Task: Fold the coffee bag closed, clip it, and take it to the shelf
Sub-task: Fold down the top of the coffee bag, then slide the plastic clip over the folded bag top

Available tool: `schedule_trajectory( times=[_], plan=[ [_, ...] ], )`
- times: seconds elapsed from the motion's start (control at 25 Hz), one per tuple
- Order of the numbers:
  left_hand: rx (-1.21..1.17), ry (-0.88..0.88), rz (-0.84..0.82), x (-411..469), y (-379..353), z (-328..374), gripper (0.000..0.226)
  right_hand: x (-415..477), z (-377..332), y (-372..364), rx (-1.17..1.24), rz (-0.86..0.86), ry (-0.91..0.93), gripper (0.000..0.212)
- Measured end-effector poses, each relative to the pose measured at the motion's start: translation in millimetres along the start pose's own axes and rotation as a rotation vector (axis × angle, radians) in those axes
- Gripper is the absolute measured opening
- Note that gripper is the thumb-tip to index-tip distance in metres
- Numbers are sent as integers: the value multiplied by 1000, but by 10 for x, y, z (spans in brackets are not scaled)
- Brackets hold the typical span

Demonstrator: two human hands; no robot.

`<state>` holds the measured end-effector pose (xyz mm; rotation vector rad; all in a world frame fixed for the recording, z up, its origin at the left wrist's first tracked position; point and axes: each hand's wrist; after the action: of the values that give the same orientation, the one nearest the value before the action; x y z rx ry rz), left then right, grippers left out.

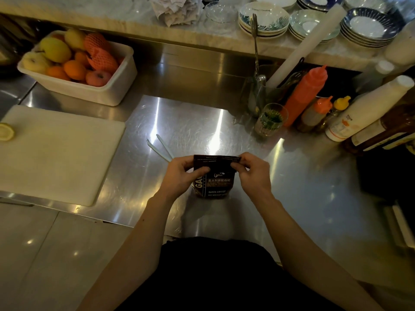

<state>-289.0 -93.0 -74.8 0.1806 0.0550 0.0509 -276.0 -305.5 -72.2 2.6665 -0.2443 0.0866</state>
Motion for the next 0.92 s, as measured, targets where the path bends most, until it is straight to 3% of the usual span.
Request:
schedule_trajectory(
  times=[0.2, 0.36, 0.44, 0.56, 0.76, 0.92],
  plan=[
    [3, 52, 170, -202, 48, -50, 26, 35, -79, -12, 38, -129, 61, 18],
    [-55, 61, 329, -439, 342, -93, 28, 49, -326, -200, 103, -414, 81, 17],
    [-74, 62, 387, -528, 607, -128, 33, 32, -459, -404, 229, -510, 15, 27],
    [-113, 80, 438, -593, 981, -192, 32, 53, -525, -694, 359, -476, -148, 31],
    [-142, 35, 481, -575, 1573, -329, 33, 61, -459, -1372, -132, -396, -173, 31],
    [-151, 58, 454, -430, 1893, -441, 28, 188, -413, -1850, -436, -450, -105, 40]
  ],
)
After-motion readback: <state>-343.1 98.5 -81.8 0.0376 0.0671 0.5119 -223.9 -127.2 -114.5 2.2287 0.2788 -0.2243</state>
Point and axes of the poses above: each hand's wrist, its own x-axis towards the middle knuckle, its own y-axis out of the back of the hand, z = x × y, and after that the axes turned 8 degrees about z, right-handed
